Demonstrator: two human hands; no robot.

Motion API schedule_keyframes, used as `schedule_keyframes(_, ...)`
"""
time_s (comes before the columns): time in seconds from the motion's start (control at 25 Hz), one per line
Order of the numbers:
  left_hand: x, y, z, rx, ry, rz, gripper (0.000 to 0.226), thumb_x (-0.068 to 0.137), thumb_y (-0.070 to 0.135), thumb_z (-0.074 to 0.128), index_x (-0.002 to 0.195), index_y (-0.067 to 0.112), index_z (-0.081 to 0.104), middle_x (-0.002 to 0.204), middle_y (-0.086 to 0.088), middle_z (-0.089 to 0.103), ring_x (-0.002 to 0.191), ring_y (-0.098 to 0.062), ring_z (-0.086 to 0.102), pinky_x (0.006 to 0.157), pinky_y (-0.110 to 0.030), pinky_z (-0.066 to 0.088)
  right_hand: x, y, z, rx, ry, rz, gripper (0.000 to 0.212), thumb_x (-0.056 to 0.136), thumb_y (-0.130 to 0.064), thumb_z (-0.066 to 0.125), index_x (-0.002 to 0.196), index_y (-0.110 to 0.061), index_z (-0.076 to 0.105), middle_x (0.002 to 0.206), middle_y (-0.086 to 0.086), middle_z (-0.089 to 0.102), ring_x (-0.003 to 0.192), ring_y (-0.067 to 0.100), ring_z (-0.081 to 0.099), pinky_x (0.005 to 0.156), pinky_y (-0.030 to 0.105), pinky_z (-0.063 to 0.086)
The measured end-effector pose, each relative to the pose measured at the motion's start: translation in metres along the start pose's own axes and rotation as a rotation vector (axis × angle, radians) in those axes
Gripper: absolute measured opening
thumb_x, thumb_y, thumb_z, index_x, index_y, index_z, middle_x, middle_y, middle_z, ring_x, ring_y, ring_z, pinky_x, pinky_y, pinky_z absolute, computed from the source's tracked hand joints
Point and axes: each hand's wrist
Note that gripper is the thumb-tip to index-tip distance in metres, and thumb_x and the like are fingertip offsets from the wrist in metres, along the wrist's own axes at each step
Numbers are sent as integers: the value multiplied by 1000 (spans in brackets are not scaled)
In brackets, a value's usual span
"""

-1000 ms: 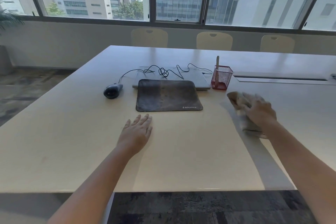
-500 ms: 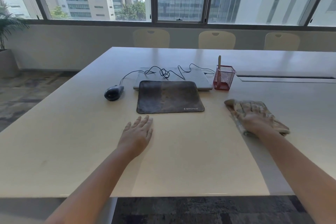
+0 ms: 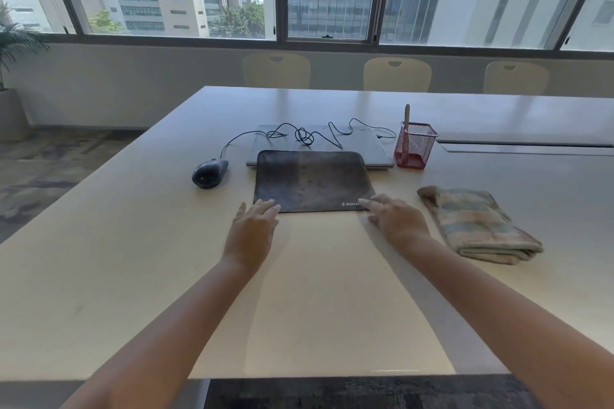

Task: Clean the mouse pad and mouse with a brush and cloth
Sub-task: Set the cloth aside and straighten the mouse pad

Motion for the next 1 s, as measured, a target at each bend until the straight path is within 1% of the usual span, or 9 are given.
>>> schedule_keyframes(0.08, 7, -2, 1, -28, -12, -21, 33, 93, 16, 49, 125, 12, 55, 132, -4, 55, 122, -21, 51, 110, -35, 29, 14, -2, -8, -8, -39, -1, 39, 95, -27, 46, 133, -38, 47, 130, -8, 54, 111, 24, 54, 83, 31, 43)
schedule_keyframes(0.2, 14, -2, -3, 34, -44, -42, 24, 94, 22, 46, 109, 14, 63, 108, -3, 67, 95, -23, 63, 81, -31, 48, 28, 0, -17, -4, -113, 9, 32, 93, -31, 50, 123, -39, 57, 128, -8, 57, 112, 21, 56, 83, 29, 41)
schedule_keyframes(0.36, 32, -3, -13, 248, -145, 25, 15, 92, 17, 47, 89, 16, 62, 92, 0, 64, 80, -22, 63, 59, -27, 39, 33, 4, -17, -5, -124, 18, 27, 90, -36, 54, 115, -38, 63, 119, -5, 64, 107, 21, 59, 83, 30, 43)
schedule_keyframes(0.48, 43, 1, -16, 382, -210, 68, 11, 89, 9, 50, 87, 15, 59, 91, -2, 63, 80, -24, 63, 57, -27, 34, 33, 6, -11, -35, -37, -11, 23, 90, -36, 52, 109, -37, 66, 109, -4, 69, 99, 23, 62, 78, 30, 45)
schedule_keyframes(0.64, 46, 6, -18, 525, -254, 145, 21, 83, -1, 53, 93, 16, 59, 93, 0, 62, 85, -21, 66, 59, -24, 41, 30, 9, -5, -83, 48, -86, 23, 92, -36, 48, 105, -31, 67, 102, -3, 70, 92, 24, 64, 72, 31, 47)
schedule_keyframes(0.72, 42, 8, -18, 568, -251, 183, 19, 79, 1, 59, 89, 17, 61, 88, 2, 64, 78, -17, 68, 54, -22, 41, 28, 7, -2, -104, 101, -78, 23, 93, -35, 46, 102, -29, 67, 97, -2, 70, 87, 25, 65, 65, 29, 42)
schedule_keyframes(0.8, 36, 12, -22, 607, -245, 224, 22, 55, 12, 81, 65, 21, 63, 61, 5, 62, 51, -9, 64, 40, -16, 38, 28, 2, -1, -119, 113, -32, 23, 93, -31, 45, 98, -27, 67, 94, 1, 71, 85, 27, 65, 62, 29, 38)
schedule_keyframes(0.88, 35, 14, -26, 599, -178, 250, 40, 22, 10, 88, 43, 19, 55, 38, 4, 50, 29, -8, 51, 30, -10, 30, 30, -2, -4, -112, 77, 1, 22, 92, -27, 46, 97, -25, 67, 96, 4, 70, 87, 29, 65, 63, 29, 36)
schedule_keyframes(1.0, 38, 11, -25, 568, -94, 326, 43, 14, 8, 86, 39, 18, 52, 34, 3, 48, 25, -10, 49, 30, -9, 29, 31, -5, -10, -97, 18, 35, 23, 90, -20, 47, 98, -26, 67, 99, 5, 69, 91, 30, 64, 66, 29, 36)
Point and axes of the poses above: each hand's wrist, its own x-axis towards the middle knuckle, its own z-axis out of the palm, y = z × x
